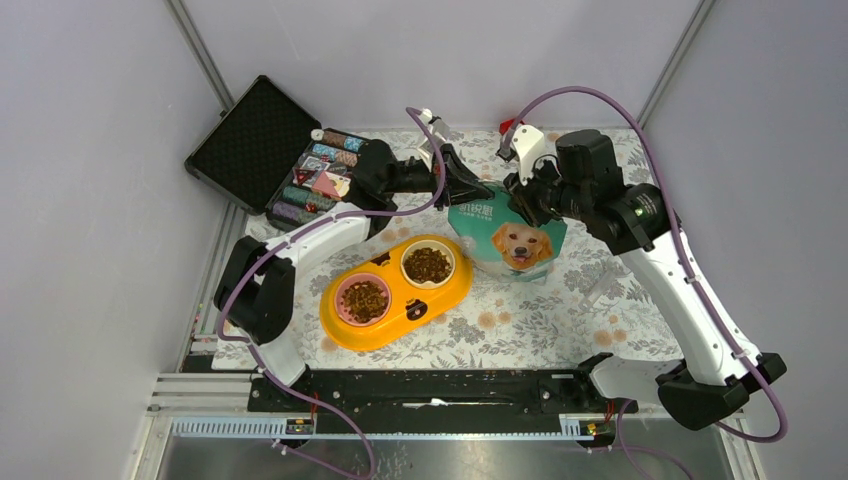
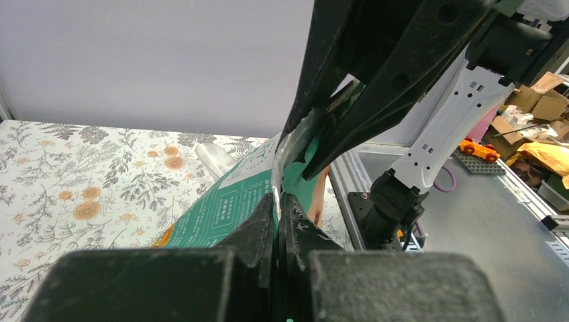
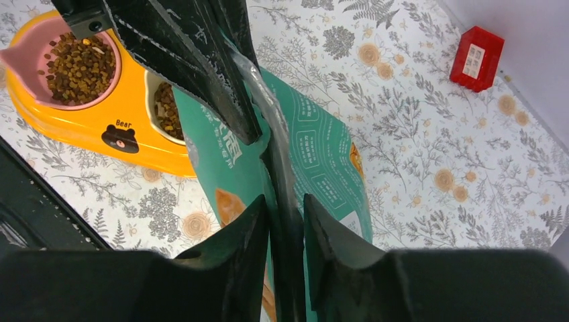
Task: Serve the pet food
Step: Close the pet food bag at the center of the board.
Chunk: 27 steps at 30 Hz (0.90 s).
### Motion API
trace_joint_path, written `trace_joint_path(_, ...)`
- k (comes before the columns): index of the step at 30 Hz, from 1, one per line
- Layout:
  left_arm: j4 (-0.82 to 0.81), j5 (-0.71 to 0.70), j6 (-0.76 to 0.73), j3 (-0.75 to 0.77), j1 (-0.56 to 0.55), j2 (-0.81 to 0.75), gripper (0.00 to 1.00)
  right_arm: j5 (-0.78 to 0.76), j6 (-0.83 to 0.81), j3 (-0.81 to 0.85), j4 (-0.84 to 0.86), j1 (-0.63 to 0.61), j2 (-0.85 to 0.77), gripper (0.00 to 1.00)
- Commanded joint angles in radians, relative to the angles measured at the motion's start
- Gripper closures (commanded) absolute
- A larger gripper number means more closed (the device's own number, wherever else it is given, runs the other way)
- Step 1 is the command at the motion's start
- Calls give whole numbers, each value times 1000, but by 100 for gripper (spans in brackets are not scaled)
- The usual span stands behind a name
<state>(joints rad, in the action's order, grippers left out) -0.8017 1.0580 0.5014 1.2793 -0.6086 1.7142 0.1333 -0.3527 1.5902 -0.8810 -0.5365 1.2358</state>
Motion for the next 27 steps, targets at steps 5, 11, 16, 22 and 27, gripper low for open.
trace_joint_path(5, -45, -7, 1, 23, 1, -42, 100, -18, 41, 4, 112, 0, -44, 100)
trace_joint_path(11, -45, -8, 4, 27, 1, -39, 100, 98, 81, 56, 86, 0, 8, 63)
trace_joint_path(16, -51, -7, 6, 21, 2, -42, 100, 80, 117, 18, 147, -2, 18, 100)
trace_joint_path(22, -43, -10, 2, 17, 3, -44, 100, 41, 126, 8, 163, -2, 38, 59)
trace_joint_path(27, -35, -9, -4, 20, 3, -50, 100, 42, 131, 0, 172, -2, 48, 72)
